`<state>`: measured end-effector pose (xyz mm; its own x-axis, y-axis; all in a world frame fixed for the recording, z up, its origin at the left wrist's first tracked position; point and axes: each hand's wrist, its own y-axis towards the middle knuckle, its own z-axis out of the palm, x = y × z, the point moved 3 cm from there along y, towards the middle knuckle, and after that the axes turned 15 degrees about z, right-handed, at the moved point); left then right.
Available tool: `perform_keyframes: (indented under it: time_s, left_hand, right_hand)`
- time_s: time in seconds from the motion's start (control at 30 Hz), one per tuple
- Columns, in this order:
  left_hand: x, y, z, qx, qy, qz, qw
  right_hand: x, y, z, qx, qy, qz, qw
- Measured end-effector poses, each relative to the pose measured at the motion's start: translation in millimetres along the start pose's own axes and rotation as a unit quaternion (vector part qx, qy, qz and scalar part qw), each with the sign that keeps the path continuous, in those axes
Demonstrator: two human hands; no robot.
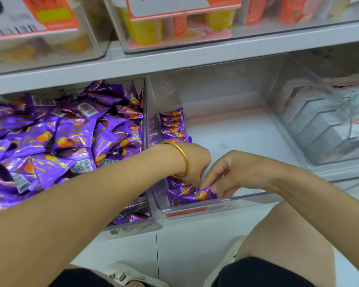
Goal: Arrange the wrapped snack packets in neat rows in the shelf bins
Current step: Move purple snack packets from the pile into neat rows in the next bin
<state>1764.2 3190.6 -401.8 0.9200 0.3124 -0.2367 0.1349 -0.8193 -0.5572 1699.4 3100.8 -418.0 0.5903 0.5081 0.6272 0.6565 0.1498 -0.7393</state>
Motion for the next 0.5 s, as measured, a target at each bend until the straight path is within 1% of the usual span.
perform_keyframes:
  time_s: [0.17, 0.23, 0.27, 0.3, 0.33, 0.4, 0.43, 0.5]
  left_hand:
    - [0, -4, -1, 0.01, -0.043, -0.029, 0.999]
    - [-3, -7, -4, 0.011, -0.048, -0.029, 0.998]
    - [-4, -11, -9, 0.0, -0.038, -0.027, 0.999]
    - [-5, -18, -15, -0.028, -0.017, -0.027, 0.999]
    - [-5, -25, -22, -0.073, 0.009, -0.025, 0.997]
    - [-1, -46, -34, -0.198, 0.04, -0.018, 0.979]
    - [1, -58, -38, -0.272, 0.044, -0.012, 0.961]
    - [6, -81, -39, -0.419, 0.059, -0.003, 0.906]
  right_hand:
    - [7, 4, 13, -0.003, -0.081, -0.006, 0.997]
    - [8, 5, 16, 0.006, -0.095, 0.0, 0.995]
    - [8, 6, 16, 0.011, -0.091, 0.004, 0.996]
    - [7, 5, 16, 0.014, -0.078, 0.009, 0.997]
    - [7, 4, 16, 0.012, -0.063, 0.014, 0.998]
    - [6, 4, 14, -0.011, -0.047, 0.025, 0.999]
    - [7, 4, 13, -0.027, -0.046, 0.033, 0.998]
    - [7, 7, 12, -0.049, -0.047, 0.061, 0.996]
